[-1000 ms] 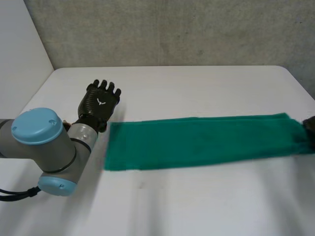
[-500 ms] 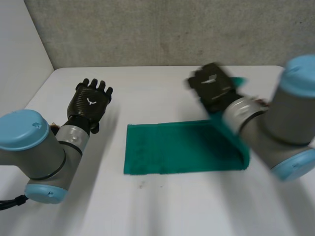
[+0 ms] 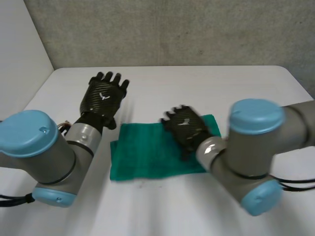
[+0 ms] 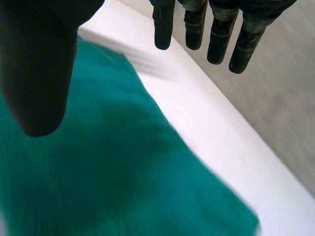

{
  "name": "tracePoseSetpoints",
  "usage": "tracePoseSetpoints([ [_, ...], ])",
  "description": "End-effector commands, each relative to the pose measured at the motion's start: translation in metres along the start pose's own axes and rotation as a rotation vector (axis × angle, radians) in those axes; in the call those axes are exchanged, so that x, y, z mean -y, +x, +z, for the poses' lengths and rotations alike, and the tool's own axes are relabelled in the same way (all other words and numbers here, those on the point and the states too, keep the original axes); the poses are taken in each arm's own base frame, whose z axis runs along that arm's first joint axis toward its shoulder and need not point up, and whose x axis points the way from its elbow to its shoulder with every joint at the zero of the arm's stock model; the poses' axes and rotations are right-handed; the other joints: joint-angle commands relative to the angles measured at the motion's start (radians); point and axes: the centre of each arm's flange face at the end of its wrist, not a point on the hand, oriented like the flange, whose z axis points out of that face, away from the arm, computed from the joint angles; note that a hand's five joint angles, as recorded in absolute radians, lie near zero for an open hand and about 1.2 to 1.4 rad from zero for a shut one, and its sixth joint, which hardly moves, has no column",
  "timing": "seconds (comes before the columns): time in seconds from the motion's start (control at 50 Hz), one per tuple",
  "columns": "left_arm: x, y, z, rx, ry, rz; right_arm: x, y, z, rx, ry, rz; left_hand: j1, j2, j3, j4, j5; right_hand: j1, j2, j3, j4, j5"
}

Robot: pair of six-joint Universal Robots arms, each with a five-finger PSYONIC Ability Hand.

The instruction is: Fold the towel.

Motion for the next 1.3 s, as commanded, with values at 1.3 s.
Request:
tracePoseSetpoints([
  [1.3, -0.016, 0.067, -0.033, -0.162, -0.399, -0.448, -0.028, 0.005, 0.019, 0.03, -0.192, 0.436, 0.012, -0.001, -0.012, -0.001, -0.018, -0.03, -0.049, -0.035, -0.058, -0.063],
])
